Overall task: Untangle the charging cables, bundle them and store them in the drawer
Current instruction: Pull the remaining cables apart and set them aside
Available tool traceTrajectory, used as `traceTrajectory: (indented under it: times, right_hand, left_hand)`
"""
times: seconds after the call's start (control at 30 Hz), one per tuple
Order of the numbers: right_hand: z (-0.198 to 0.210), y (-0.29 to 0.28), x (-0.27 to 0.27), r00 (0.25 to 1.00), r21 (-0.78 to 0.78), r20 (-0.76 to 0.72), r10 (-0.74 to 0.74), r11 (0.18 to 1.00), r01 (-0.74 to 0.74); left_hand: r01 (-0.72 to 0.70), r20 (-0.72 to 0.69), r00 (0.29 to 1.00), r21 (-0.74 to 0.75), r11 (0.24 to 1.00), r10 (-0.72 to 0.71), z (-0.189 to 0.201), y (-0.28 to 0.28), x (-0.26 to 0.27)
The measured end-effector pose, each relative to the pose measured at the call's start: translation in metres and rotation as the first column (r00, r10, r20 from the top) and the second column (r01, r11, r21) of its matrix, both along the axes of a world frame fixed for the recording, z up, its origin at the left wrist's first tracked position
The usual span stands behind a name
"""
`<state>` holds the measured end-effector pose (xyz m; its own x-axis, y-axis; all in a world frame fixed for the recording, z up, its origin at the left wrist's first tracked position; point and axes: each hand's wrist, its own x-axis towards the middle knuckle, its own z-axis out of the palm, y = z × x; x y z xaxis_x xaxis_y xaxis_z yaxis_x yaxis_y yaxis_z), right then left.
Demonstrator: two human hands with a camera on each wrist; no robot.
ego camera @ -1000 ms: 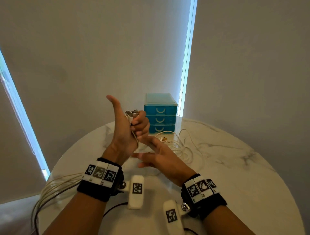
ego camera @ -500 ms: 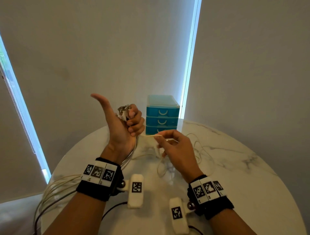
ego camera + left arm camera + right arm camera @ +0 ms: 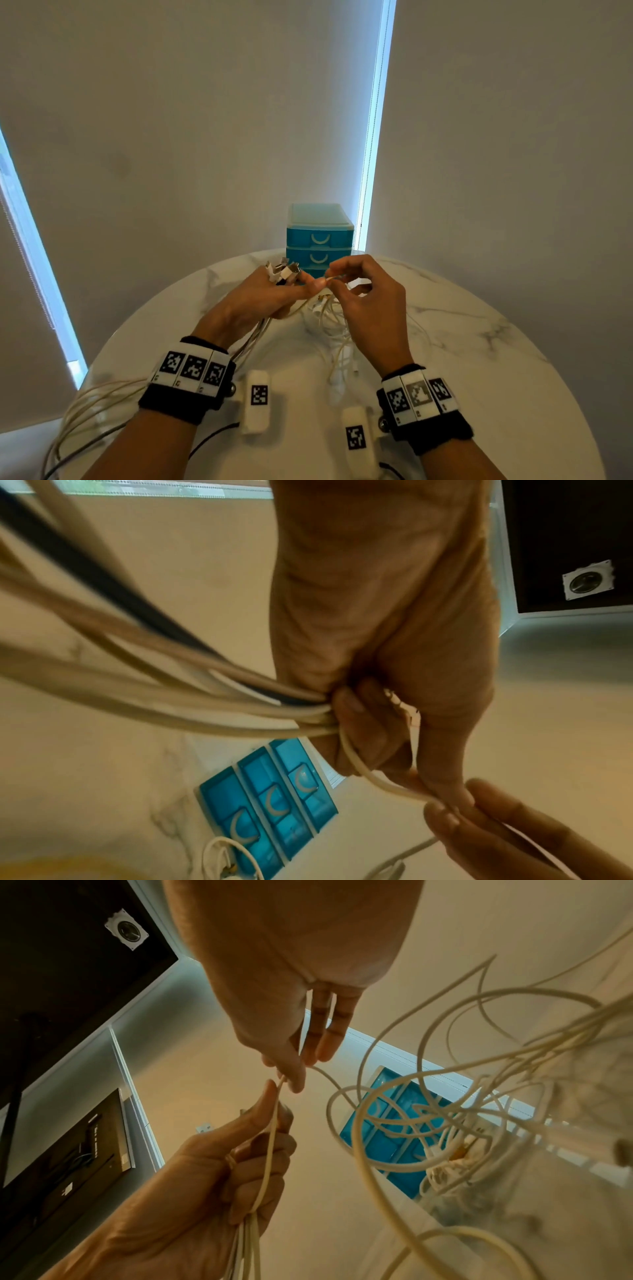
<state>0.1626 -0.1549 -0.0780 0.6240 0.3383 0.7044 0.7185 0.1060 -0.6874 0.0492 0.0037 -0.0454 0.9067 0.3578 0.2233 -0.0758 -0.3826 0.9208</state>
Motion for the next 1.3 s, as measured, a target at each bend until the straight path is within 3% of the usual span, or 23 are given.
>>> traceTrajectory:
  times: [0.13, 0.33, 0.4, 0.5, 0.63, 0.77, 0.93, 1.03, 1.13, 1.23, 1.3]
  right_hand:
    - [-0.004, 0.001, 0.005, 0.999, -0.021, -0.035, -0.012, 1.000, 0.012]
    - [-0.009, 0.002, 0.012, 0.997, -0.048, -0.027, -0.072, 0.996, 0.071]
    - [-0.013, 0.003, 0.014, 0.998, -0.137, -0.051, -0.026, 0.990, 0.019]
    - [-0.022, 0.004, 0.017, 0.988, -0.325, -0.149, 0.043, 0.941, -0.090]
    - [-0.024, 0.002, 0.021, 0.972, -0.401, -0.232, -0.036, 0.914, -0.062]
    - [-0.020, -0.004, 0.023, 0.981, -0.420, -0.160, -0.113, 0.907, 0.035]
    - [-0.020, 0.002, 0.018, 0.988, -0.448, -0.155, 0.008, 0.891, -0.077]
    - [-0.025, 0.002, 0.019, 0.988, -0.496, -0.151, 0.007, 0.865, -0.082]
    - [-0.025, 0.002, 0.021, 0.988, -0.462, -0.143, -0.056, 0.887, -0.016]
    - [-0.022, 0.000, 0.024, 0.983, -0.281, -0.085, -0.165, 0.950, 0.136]
    - [-0.017, -0.002, 0.023, 0.978, -0.147, -0.115, -0.175, 0.977, 0.157]
  left_hand:
    - [-0.051, 0.110, 0.993, -0.007, 0.999, 0.052, 0.007, 0.001, -0.007]
    - [-0.002, 0.064, 0.998, 0.156, 0.988, -0.009, 0.011, -0.005, -0.006]
    - [-0.066, 0.163, 0.985, 0.073, 0.995, 0.054, 0.009, -0.006, -0.005]
    - [-0.169, 0.331, 0.918, -0.168, 0.971, 0.217, 0.007, 0.003, -0.002]
    - [-0.148, 0.457, 0.812, -0.441, 0.885, 0.363, 0.010, 0.018, 0.000]
    - [-0.082, 0.510, 0.773, -0.509, 0.857, 0.377, 0.013, 0.018, 0.000]
    - [-0.025, 0.537, 0.761, -0.537, 0.843, 0.364, 0.012, 0.013, 0.003]
    - [-0.006, 0.539, 0.762, -0.549, 0.836, 0.359, 0.011, 0.014, 0.002]
    - [0.002, 0.553, 0.750, -0.552, 0.834, 0.364, 0.009, 0.019, 0.003]
    - [-0.106, 0.521, 0.768, -0.469, 0.877, 0.371, 0.005, 0.019, 0.007]
    - [-0.198, 0.433, 0.809, -0.434, 0.879, 0.396, 0.000, 0.016, 0.008]
